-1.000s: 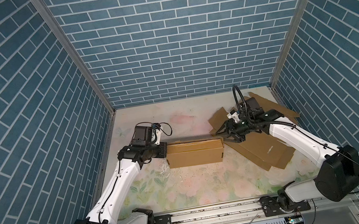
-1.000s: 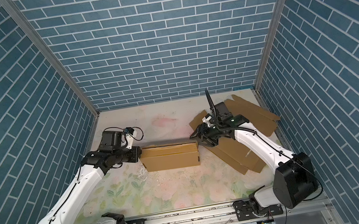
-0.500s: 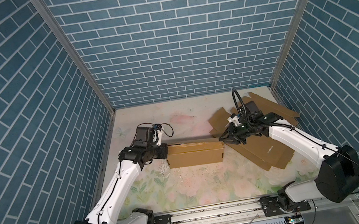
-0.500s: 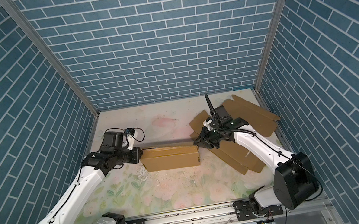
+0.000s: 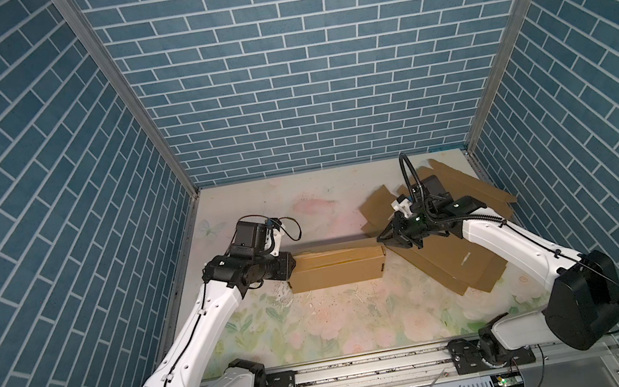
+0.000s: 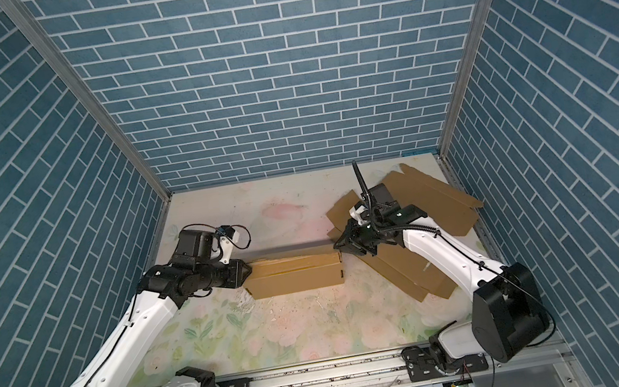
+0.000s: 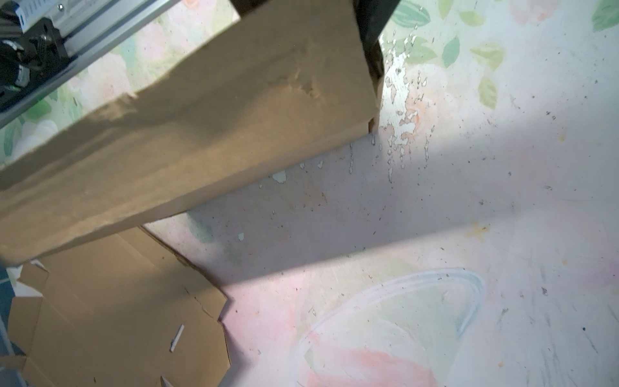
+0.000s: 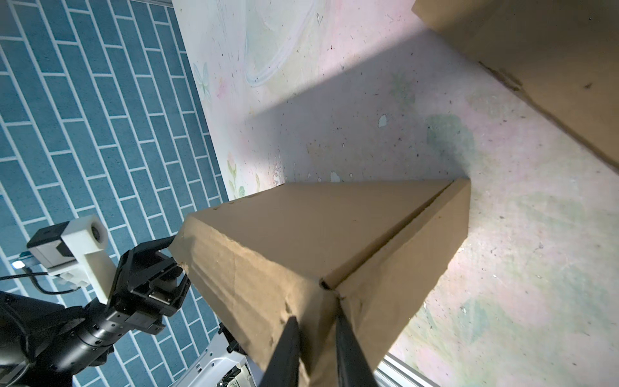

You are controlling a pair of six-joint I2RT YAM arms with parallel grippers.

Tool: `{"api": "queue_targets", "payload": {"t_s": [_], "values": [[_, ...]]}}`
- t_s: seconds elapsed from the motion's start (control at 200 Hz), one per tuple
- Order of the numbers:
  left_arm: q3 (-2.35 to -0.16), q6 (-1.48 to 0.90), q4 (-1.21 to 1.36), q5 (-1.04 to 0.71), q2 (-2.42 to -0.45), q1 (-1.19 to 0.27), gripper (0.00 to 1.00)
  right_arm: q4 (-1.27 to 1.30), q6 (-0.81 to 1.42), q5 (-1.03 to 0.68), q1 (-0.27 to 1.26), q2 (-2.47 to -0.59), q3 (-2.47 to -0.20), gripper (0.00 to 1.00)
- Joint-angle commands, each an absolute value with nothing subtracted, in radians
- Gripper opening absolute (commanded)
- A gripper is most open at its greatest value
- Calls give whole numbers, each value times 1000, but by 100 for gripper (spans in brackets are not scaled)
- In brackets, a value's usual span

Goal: Fold the paper box

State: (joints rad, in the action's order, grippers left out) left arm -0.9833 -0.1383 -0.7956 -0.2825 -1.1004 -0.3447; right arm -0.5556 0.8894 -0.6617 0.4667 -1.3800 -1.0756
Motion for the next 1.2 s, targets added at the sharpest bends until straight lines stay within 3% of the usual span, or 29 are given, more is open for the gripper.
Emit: {"api": "queue_targets", "payload": {"t_s": [0.0,0.72,0.935,1.195], "values": [[-1019,-134,-896,-327,-1078,-350,45,-568,881,-623,477,-1382,-1030,20],[-1046,-224,-848,-500,-1006,-263,63,-512,941,-573,485,-1356,-985,16],[-1014,-348,-769,-513,-991,-186,62,-502,949,-558,489,-1344,-969,15],[-895,-369,-744,-533,-976,-150,51,-494,954,-547,492,-1342,-960,15]]}}
